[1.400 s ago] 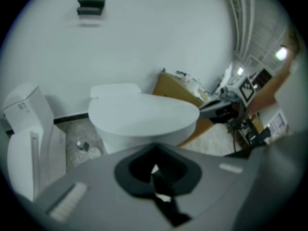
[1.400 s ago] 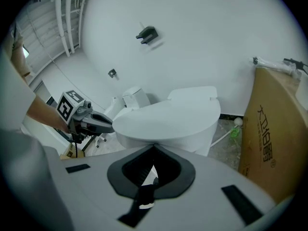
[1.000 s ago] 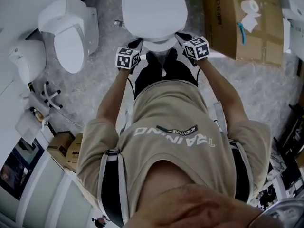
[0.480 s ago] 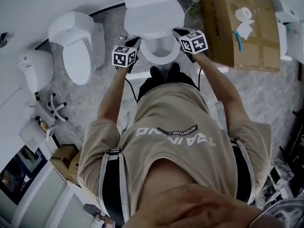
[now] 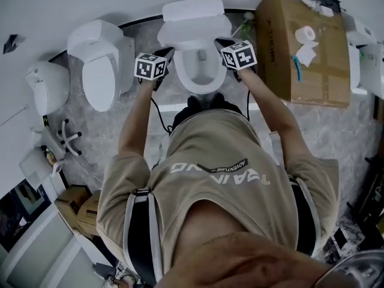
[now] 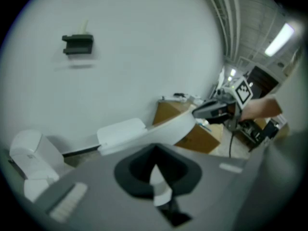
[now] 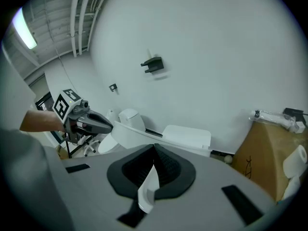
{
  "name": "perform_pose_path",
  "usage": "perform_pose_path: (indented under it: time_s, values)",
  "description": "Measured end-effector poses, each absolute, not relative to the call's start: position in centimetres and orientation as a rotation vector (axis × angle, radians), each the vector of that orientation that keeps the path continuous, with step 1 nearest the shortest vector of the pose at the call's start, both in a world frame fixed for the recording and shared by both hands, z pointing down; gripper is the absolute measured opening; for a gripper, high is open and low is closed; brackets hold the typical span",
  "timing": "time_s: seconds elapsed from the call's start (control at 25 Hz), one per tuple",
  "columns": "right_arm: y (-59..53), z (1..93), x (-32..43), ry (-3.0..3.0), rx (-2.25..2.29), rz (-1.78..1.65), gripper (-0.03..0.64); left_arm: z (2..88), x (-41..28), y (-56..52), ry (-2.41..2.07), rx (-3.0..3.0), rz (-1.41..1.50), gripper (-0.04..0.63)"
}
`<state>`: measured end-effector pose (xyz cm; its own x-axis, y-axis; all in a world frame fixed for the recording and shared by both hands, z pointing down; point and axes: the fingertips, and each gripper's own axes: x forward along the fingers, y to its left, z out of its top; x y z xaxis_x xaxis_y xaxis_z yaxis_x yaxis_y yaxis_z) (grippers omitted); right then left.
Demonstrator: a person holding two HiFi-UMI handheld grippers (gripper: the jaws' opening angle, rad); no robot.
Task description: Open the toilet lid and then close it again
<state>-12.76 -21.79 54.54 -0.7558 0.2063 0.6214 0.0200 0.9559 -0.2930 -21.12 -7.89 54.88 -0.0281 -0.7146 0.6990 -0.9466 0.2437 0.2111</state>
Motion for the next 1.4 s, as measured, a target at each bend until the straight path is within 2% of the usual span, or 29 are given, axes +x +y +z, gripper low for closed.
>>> perform_pose_path:
  time_s: [0.68, 1.4]
  values:
    - [-27.2, 49.5, -20.9, -2.497, -0.095, 0.272, 0.011, 49.5, -29.0, -13.3, -1.963, 1.415, 0.471, 0.002]
    - [-35.6, 45.7, -32.0, -2.445, 0.149, 0.238, 0.011, 45.7, -39.6, -21.6, -1.909, 1.594, 0.569, 0.002]
